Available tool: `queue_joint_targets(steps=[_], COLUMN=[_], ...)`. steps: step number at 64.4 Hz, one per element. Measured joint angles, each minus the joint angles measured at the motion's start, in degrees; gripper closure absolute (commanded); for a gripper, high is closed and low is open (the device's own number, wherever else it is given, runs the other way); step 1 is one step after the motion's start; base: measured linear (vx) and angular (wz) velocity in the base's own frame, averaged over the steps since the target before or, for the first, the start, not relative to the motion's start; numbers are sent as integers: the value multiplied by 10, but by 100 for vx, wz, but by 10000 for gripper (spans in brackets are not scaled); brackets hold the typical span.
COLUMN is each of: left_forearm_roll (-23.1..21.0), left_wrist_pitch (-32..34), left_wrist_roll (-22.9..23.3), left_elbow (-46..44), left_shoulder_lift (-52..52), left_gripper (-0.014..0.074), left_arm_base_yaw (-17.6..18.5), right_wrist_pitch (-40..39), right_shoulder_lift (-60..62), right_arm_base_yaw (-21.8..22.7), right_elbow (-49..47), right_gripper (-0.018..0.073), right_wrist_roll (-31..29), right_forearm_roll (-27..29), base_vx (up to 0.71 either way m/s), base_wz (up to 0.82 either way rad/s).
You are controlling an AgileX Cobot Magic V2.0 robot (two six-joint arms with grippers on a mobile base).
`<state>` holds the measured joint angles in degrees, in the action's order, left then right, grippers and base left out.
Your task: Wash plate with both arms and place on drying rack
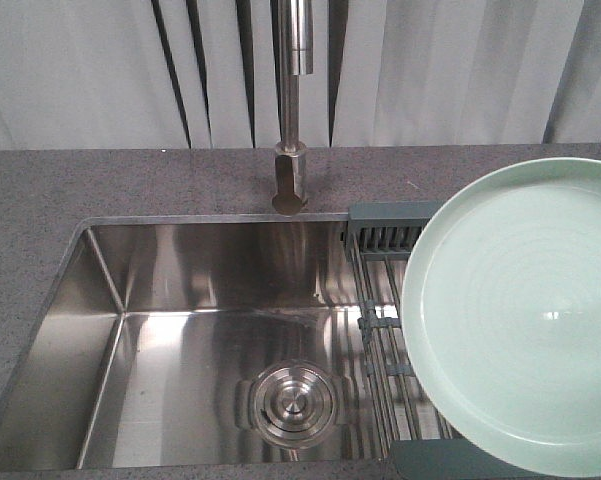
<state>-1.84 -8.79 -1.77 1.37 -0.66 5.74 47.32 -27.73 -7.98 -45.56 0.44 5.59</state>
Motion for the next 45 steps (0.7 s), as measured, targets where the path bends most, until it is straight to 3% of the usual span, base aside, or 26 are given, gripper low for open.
queue_joint_targets(steps=[45], left_forearm_roll=[0], left_wrist_pitch=[0], left_wrist_roll=[0], left_elbow=[0], left_shoulder_lift=[0], left_gripper=[593], left_arm_base_yaw=[0], right_wrist_pitch=[0], right_shoulder_lift=[0], right_arm_base_yaw=[0], right_elbow=[0], right_gripper=[563], right_wrist_roll=[0], right_forearm_roll=[0], base_vx=[1], base_wz=[0])
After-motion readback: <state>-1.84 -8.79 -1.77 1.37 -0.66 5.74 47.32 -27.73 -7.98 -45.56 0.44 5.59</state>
